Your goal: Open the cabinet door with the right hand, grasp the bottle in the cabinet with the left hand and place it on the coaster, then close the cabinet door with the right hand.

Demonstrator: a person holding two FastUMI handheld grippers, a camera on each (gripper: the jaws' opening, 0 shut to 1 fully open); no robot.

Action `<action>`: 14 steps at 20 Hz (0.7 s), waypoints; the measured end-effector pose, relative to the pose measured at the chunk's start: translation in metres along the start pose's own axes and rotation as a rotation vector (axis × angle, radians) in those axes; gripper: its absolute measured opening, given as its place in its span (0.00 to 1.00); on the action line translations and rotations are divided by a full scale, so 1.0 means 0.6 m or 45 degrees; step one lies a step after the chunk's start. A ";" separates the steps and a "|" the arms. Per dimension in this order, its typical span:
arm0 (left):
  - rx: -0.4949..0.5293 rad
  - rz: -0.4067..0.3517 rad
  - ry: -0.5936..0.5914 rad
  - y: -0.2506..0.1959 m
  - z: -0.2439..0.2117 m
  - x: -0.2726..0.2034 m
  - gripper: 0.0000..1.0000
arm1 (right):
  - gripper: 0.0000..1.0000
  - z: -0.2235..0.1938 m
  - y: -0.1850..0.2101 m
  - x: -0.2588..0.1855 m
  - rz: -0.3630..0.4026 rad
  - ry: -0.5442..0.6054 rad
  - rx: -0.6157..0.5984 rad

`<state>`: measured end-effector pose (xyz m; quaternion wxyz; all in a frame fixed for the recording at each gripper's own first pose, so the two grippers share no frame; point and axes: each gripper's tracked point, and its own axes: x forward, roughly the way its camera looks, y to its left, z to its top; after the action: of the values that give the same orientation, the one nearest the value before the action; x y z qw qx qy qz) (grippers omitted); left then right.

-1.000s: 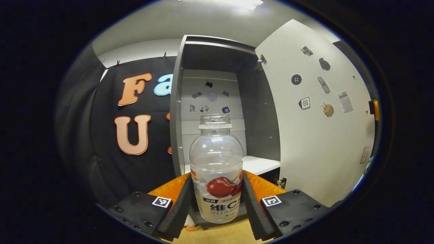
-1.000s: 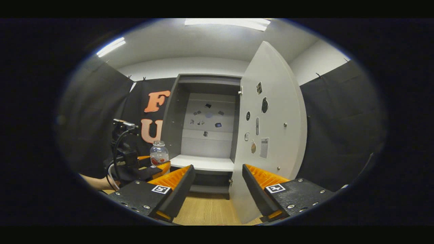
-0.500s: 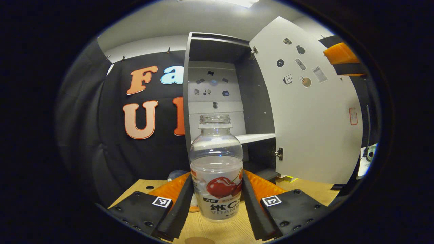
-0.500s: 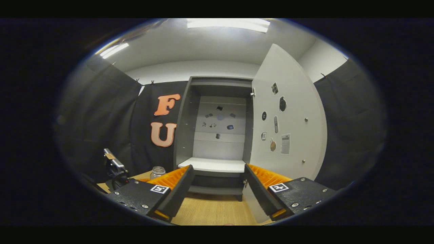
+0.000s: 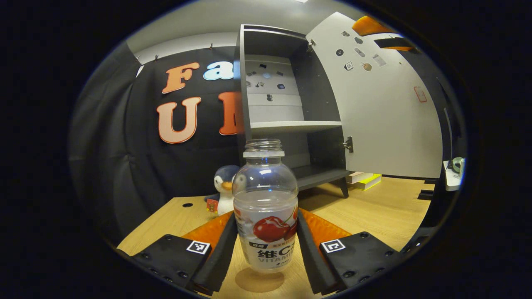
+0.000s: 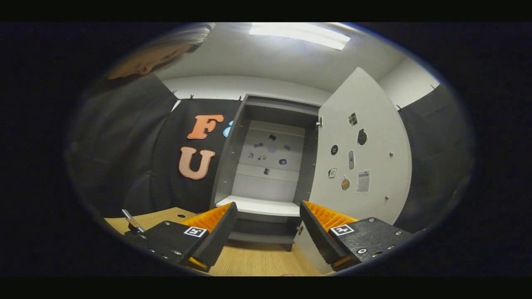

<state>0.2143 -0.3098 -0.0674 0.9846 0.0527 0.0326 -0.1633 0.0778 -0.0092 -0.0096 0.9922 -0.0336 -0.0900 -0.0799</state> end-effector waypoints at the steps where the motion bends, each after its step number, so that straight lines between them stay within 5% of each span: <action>1: -0.018 0.002 0.009 -0.001 -0.007 -0.003 0.82 | 0.92 -0.002 0.007 0.005 -0.002 0.002 -0.005; 14: -0.073 0.074 0.101 0.013 -0.051 -0.013 0.82 | 0.92 -0.057 0.055 0.042 0.051 0.138 0.010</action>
<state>0.2079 -0.2962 -0.0964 0.9880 0.0320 0.0746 -0.1313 0.1139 0.0168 -0.0403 0.9971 -0.0270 -0.0359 -0.0614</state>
